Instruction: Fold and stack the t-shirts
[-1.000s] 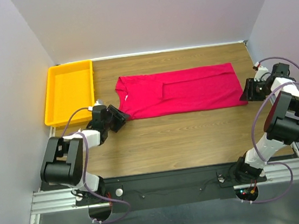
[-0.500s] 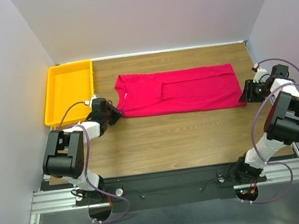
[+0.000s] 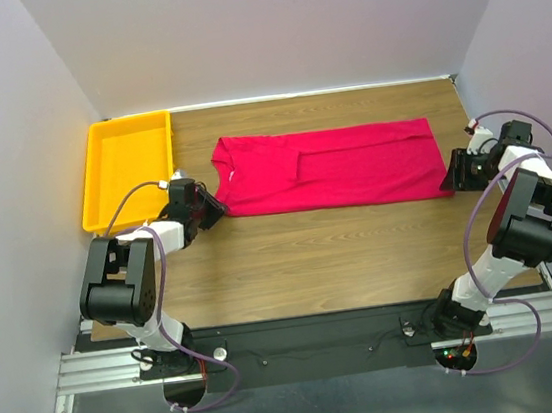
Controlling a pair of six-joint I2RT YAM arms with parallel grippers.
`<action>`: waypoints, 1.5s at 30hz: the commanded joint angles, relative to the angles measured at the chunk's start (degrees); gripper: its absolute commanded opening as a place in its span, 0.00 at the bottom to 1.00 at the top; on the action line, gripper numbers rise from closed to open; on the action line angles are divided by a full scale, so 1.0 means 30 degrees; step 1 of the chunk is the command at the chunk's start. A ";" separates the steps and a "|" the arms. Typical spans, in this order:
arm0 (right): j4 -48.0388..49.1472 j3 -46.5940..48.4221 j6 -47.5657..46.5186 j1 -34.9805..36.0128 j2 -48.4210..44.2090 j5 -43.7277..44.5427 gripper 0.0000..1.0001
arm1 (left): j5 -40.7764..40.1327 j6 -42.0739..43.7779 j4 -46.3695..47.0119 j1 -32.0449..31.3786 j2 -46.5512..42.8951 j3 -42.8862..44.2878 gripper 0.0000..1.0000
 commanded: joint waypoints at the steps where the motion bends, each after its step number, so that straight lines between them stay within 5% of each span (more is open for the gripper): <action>1: 0.0786 0.0671 0.0981 0.0089 0.0158 0.0138 0.52 | 0.0135 0.0578 0.0409 0.0080 -0.0715 0.0255 0.38; 21: 0.2075 0.1494 0.2040 0.0089 0.3147 0.1631 0.51 | 0.0341 0.0578 0.0877 0.0343 -0.0627 0.0108 0.36; 32: 0.2046 0.0325 0.1338 0.0089 0.2417 0.2334 0.02 | 0.0282 0.1047 0.0643 0.0519 0.0074 0.0839 0.24; 36: 0.1871 -0.1254 0.0284 0.0030 0.0896 0.3650 0.01 | 0.0253 0.1339 0.0439 0.0578 0.0514 0.1396 0.17; 45: 0.1227 -0.5476 -0.2061 -0.0497 -0.3469 0.6054 0.01 | 0.0633 0.2159 0.0087 0.0578 0.1481 0.2683 0.16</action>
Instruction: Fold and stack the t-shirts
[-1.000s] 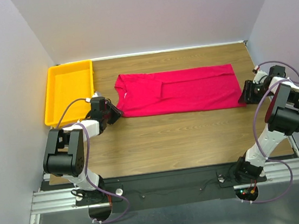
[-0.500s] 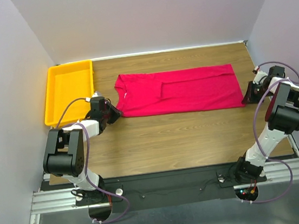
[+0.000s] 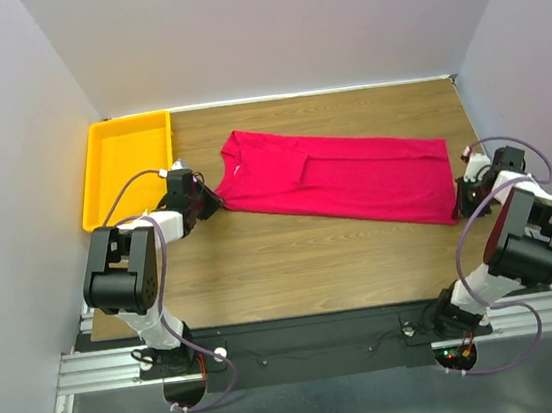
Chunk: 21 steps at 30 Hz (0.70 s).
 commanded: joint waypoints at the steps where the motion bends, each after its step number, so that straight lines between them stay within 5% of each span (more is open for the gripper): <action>1: -0.0617 -0.1311 -0.1770 -0.0424 -0.2071 0.2011 0.01 | 0.0225 0.0951 -0.0015 0.0068 0.0396 0.1257 0.16; 7: -0.1233 -0.3071 -0.2679 -0.0571 -0.4478 0.2687 0.01 | 0.0343 0.1390 -0.0424 0.0068 0.1714 0.3043 0.17; 10: -0.1467 -0.3014 -0.2593 -0.0717 -0.5474 0.2629 0.26 | 0.0109 0.1742 -0.1040 0.0068 0.2038 0.4128 0.18; 13: -0.1847 -0.1729 -0.2330 -0.0747 -0.6383 0.2367 0.49 | -0.0621 0.2093 -0.1655 0.0097 0.1308 0.4540 0.32; 21: -0.3986 0.4452 -0.2767 -0.0281 -0.3291 -0.2609 0.63 | -0.0916 0.3001 -0.2943 0.0068 -0.3373 0.3985 0.57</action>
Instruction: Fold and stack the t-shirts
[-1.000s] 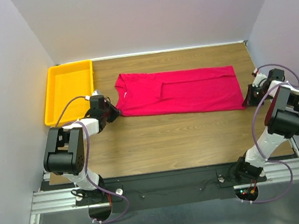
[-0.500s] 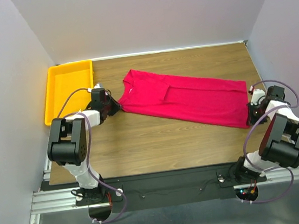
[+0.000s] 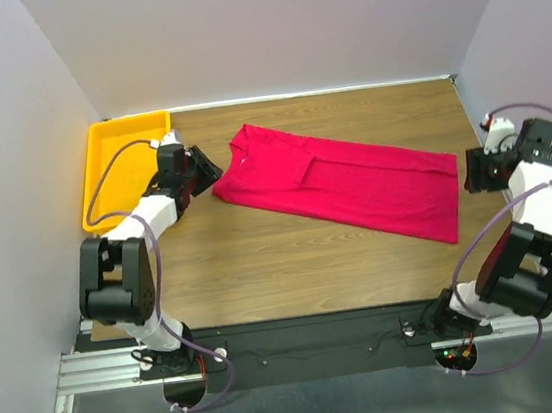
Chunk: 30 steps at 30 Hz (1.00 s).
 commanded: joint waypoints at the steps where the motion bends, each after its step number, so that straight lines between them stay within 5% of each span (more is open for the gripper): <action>1: -0.0956 0.3461 -0.0604 0.1414 0.2335 -0.3480 0.63 | -0.0472 0.0976 -0.0307 0.0068 -0.3467 0.0050 0.58; 4: -0.1221 0.5340 -0.0839 0.4543 0.5051 -0.5614 0.64 | -0.0677 0.1678 -0.0835 0.0068 -0.5312 -0.0359 0.60; 8: -0.1337 1.0754 0.0558 0.7836 1.0023 -0.8367 0.65 | -0.1145 0.2792 -0.1099 0.0068 -0.8387 -0.1676 0.74; 12: -0.1777 1.8751 0.2847 1.0561 1.6028 -0.9520 0.66 | -0.1323 0.3000 -0.1275 0.0185 -1.2336 -0.3434 0.86; 16: -0.1661 2.7264 0.6012 1.3049 2.1285 -0.8997 0.74 | -0.1146 0.2094 -0.1772 0.0331 -1.4630 -0.5073 0.87; 17: -0.1283 2.8103 0.7351 1.3404 2.2021 -0.8384 0.77 | -0.1117 0.1975 -0.1831 0.0332 -1.4924 -0.5310 0.86; 18: -0.0613 2.8547 0.8176 1.4046 2.2753 -0.7537 0.97 | -0.1088 0.1683 -0.1890 0.0332 -1.5449 -0.5689 0.87; 19: 0.0032 2.8551 0.8649 1.4052 2.2906 -0.6687 0.99 | -0.1059 0.1681 -0.1891 0.0361 -1.5657 -0.5867 0.87; 25: 0.3551 2.8578 0.9678 1.5311 2.4164 -0.3927 0.99 | -0.0590 0.1271 -0.1803 0.0390 -1.5601 -0.6455 0.86; 30: 0.4110 2.9402 1.0148 1.5370 2.5894 -0.3719 0.89 | -0.0210 0.1036 -0.1598 0.0390 -1.4782 -0.6455 0.86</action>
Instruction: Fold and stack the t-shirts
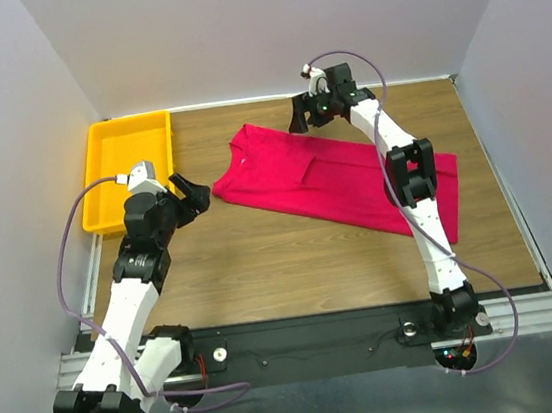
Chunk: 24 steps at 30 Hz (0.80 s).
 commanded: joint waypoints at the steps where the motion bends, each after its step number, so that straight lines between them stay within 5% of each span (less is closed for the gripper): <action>1: 0.2020 0.0849 0.0822 -0.0527 0.0781 0.0871 0.86 | 0.0534 -0.0297 0.1039 0.0135 0.0352 -0.0130 0.86; 10: 0.2313 0.0205 0.1056 -0.0439 0.1252 -0.0916 0.74 | 0.1091 -0.0795 0.1830 0.0135 0.0821 -0.0862 0.85; 18: 0.2430 -0.0702 -0.0172 -0.1169 0.0374 -0.1290 0.73 | 0.2639 -0.0185 0.3880 0.0135 0.3213 -0.0691 0.82; 24: 0.2401 -0.3829 -0.1781 -0.3425 -0.3014 -0.3494 0.76 | 0.3784 0.2187 0.3300 0.0019 1.0673 0.6908 0.73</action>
